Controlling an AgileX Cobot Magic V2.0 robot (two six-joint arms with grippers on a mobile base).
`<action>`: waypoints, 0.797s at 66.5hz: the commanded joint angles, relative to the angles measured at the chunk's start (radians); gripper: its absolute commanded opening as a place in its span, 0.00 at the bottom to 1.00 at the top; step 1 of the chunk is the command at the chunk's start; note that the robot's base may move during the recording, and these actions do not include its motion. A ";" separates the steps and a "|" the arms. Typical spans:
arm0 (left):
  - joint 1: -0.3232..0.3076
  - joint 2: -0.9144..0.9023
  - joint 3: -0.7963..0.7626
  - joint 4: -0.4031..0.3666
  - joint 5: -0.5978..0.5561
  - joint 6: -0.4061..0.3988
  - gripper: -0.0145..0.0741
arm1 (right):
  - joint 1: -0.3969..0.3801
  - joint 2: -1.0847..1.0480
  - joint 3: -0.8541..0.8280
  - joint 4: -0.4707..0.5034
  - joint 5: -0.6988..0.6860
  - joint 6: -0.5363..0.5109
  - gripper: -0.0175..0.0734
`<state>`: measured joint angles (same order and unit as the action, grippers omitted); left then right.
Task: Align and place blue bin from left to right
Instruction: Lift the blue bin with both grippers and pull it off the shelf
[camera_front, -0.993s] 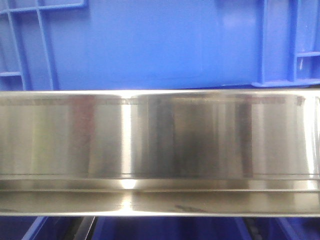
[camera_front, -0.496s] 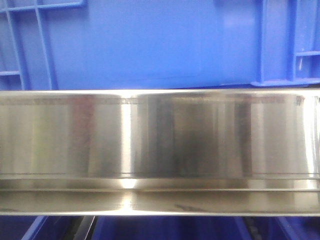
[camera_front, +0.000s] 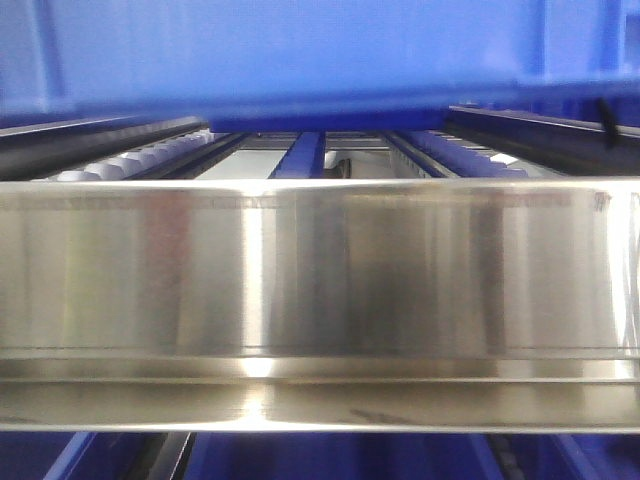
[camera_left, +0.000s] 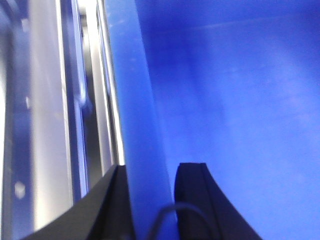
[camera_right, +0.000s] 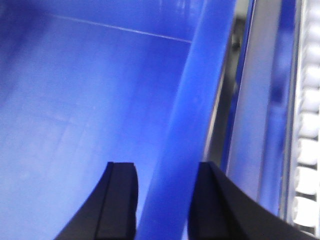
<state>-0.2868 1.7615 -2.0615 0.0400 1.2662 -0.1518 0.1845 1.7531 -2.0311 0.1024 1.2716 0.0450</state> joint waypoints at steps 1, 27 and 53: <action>-0.007 -0.052 -0.081 -0.026 -0.045 0.009 0.04 | -0.003 -0.051 -0.022 -0.026 -0.051 0.020 0.12; -0.011 -0.050 -0.213 -0.032 -0.045 0.009 0.04 | -0.003 -0.116 -0.024 -0.026 -0.139 0.020 0.12; -0.011 -0.029 -0.156 -0.040 -0.045 0.009 0.04 | -0.003 -0.082 -0.024 -0.026 -0.178 0.027 0.12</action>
<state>-0.2907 1.7466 -2.2295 0.0488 1.2789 -0.1498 0.1877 1.6636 -2.0431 0.1077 1.1740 0.0622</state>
